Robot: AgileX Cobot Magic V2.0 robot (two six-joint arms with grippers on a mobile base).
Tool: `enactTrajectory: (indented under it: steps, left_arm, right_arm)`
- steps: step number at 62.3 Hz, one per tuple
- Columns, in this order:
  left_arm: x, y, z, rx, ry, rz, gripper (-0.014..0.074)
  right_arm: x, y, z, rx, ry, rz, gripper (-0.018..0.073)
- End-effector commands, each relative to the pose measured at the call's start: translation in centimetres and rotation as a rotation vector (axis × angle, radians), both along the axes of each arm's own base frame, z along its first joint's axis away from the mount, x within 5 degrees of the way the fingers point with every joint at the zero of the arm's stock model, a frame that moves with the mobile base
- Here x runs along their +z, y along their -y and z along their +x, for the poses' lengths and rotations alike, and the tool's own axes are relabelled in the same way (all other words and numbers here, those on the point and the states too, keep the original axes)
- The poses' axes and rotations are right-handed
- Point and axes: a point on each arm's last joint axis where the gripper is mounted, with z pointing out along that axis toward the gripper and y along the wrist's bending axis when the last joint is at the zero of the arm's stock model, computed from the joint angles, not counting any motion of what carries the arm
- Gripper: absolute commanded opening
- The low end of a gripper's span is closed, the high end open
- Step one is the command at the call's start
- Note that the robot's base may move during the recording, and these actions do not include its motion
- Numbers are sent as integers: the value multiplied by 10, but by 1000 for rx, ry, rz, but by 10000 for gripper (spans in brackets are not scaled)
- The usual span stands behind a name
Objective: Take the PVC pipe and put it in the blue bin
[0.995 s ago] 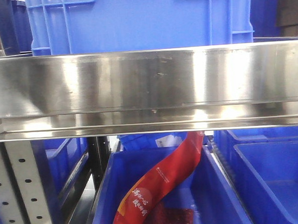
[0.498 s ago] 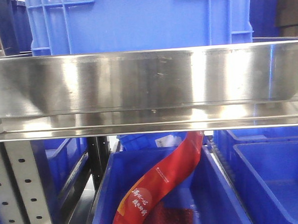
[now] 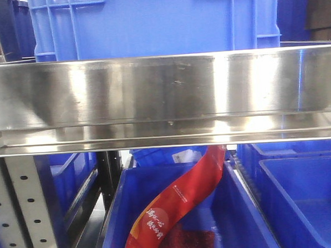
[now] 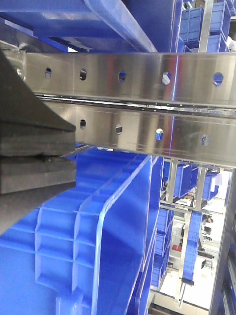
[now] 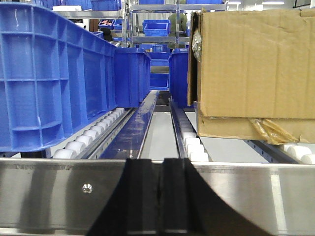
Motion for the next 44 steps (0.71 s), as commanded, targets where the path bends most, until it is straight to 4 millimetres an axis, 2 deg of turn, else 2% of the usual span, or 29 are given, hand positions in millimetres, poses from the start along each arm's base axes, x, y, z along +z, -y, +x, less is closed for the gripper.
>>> enactTrajectory:
  steps: [1,44]
  left_arm:
    - [2,0,-1,3,18,-6,-111]
    - [2,0,-1,3,18,-6,-111]
  right_arm:
    - [1,1,-1,-10,20,-18,-168]
    - [3,1,-1,-12,37,-19,-168]
